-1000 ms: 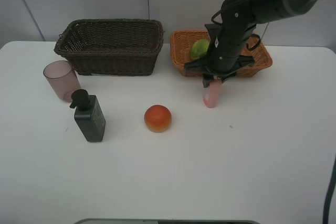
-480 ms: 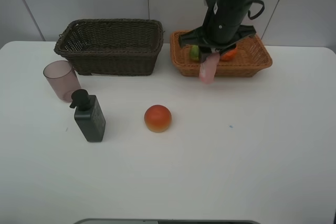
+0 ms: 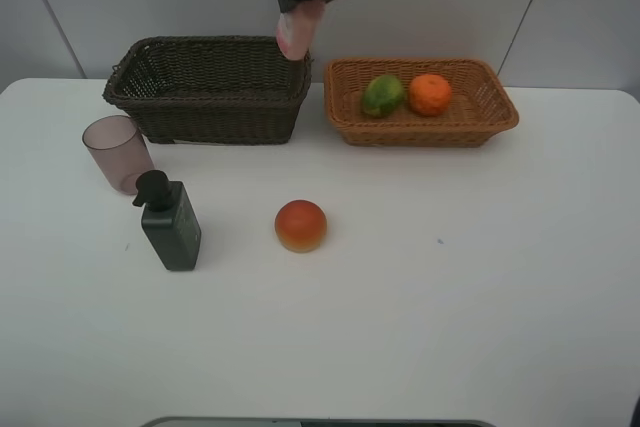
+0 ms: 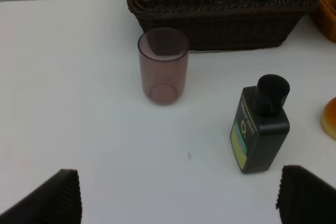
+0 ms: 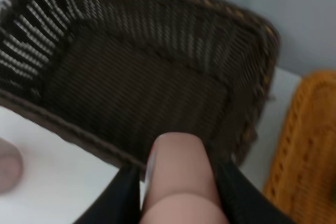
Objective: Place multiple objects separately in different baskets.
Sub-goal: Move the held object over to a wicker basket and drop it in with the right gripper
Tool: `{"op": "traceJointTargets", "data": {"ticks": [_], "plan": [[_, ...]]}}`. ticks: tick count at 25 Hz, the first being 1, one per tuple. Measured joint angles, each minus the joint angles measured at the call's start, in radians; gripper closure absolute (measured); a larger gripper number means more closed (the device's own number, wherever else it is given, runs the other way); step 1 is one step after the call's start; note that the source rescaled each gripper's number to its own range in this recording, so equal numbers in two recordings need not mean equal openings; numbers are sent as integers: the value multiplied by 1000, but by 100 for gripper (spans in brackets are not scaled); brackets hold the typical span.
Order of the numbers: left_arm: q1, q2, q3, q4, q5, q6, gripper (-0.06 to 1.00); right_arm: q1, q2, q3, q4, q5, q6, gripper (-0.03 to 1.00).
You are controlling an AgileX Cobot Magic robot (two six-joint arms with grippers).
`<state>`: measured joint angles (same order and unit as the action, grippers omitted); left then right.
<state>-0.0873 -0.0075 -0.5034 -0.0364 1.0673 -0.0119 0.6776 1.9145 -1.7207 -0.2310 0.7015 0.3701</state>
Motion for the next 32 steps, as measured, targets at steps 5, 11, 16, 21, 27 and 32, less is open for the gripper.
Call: {"op": "traceJointTargets", "data": {"ticks": [5,11,16,21,27,32], "plan": [[0,0,0,0,0,0,-2,23,43,-2,23,-235,0,97],[0,0,0,0,0,0,-2,23,138,-3,48,-389,0,97],[0,0,0,0,0,0,-2,21,224,-43,49,-424,0,97],[0,0,0,0,0,0,-2,10,312,-114,21,-447,0,97],[0,0,0,0,0,0,-2,-7,378,-121,-9,-500,0,97],[0,0,0,0,0,0,-2,-20,410,-123,-11,-513,0,97]]}}
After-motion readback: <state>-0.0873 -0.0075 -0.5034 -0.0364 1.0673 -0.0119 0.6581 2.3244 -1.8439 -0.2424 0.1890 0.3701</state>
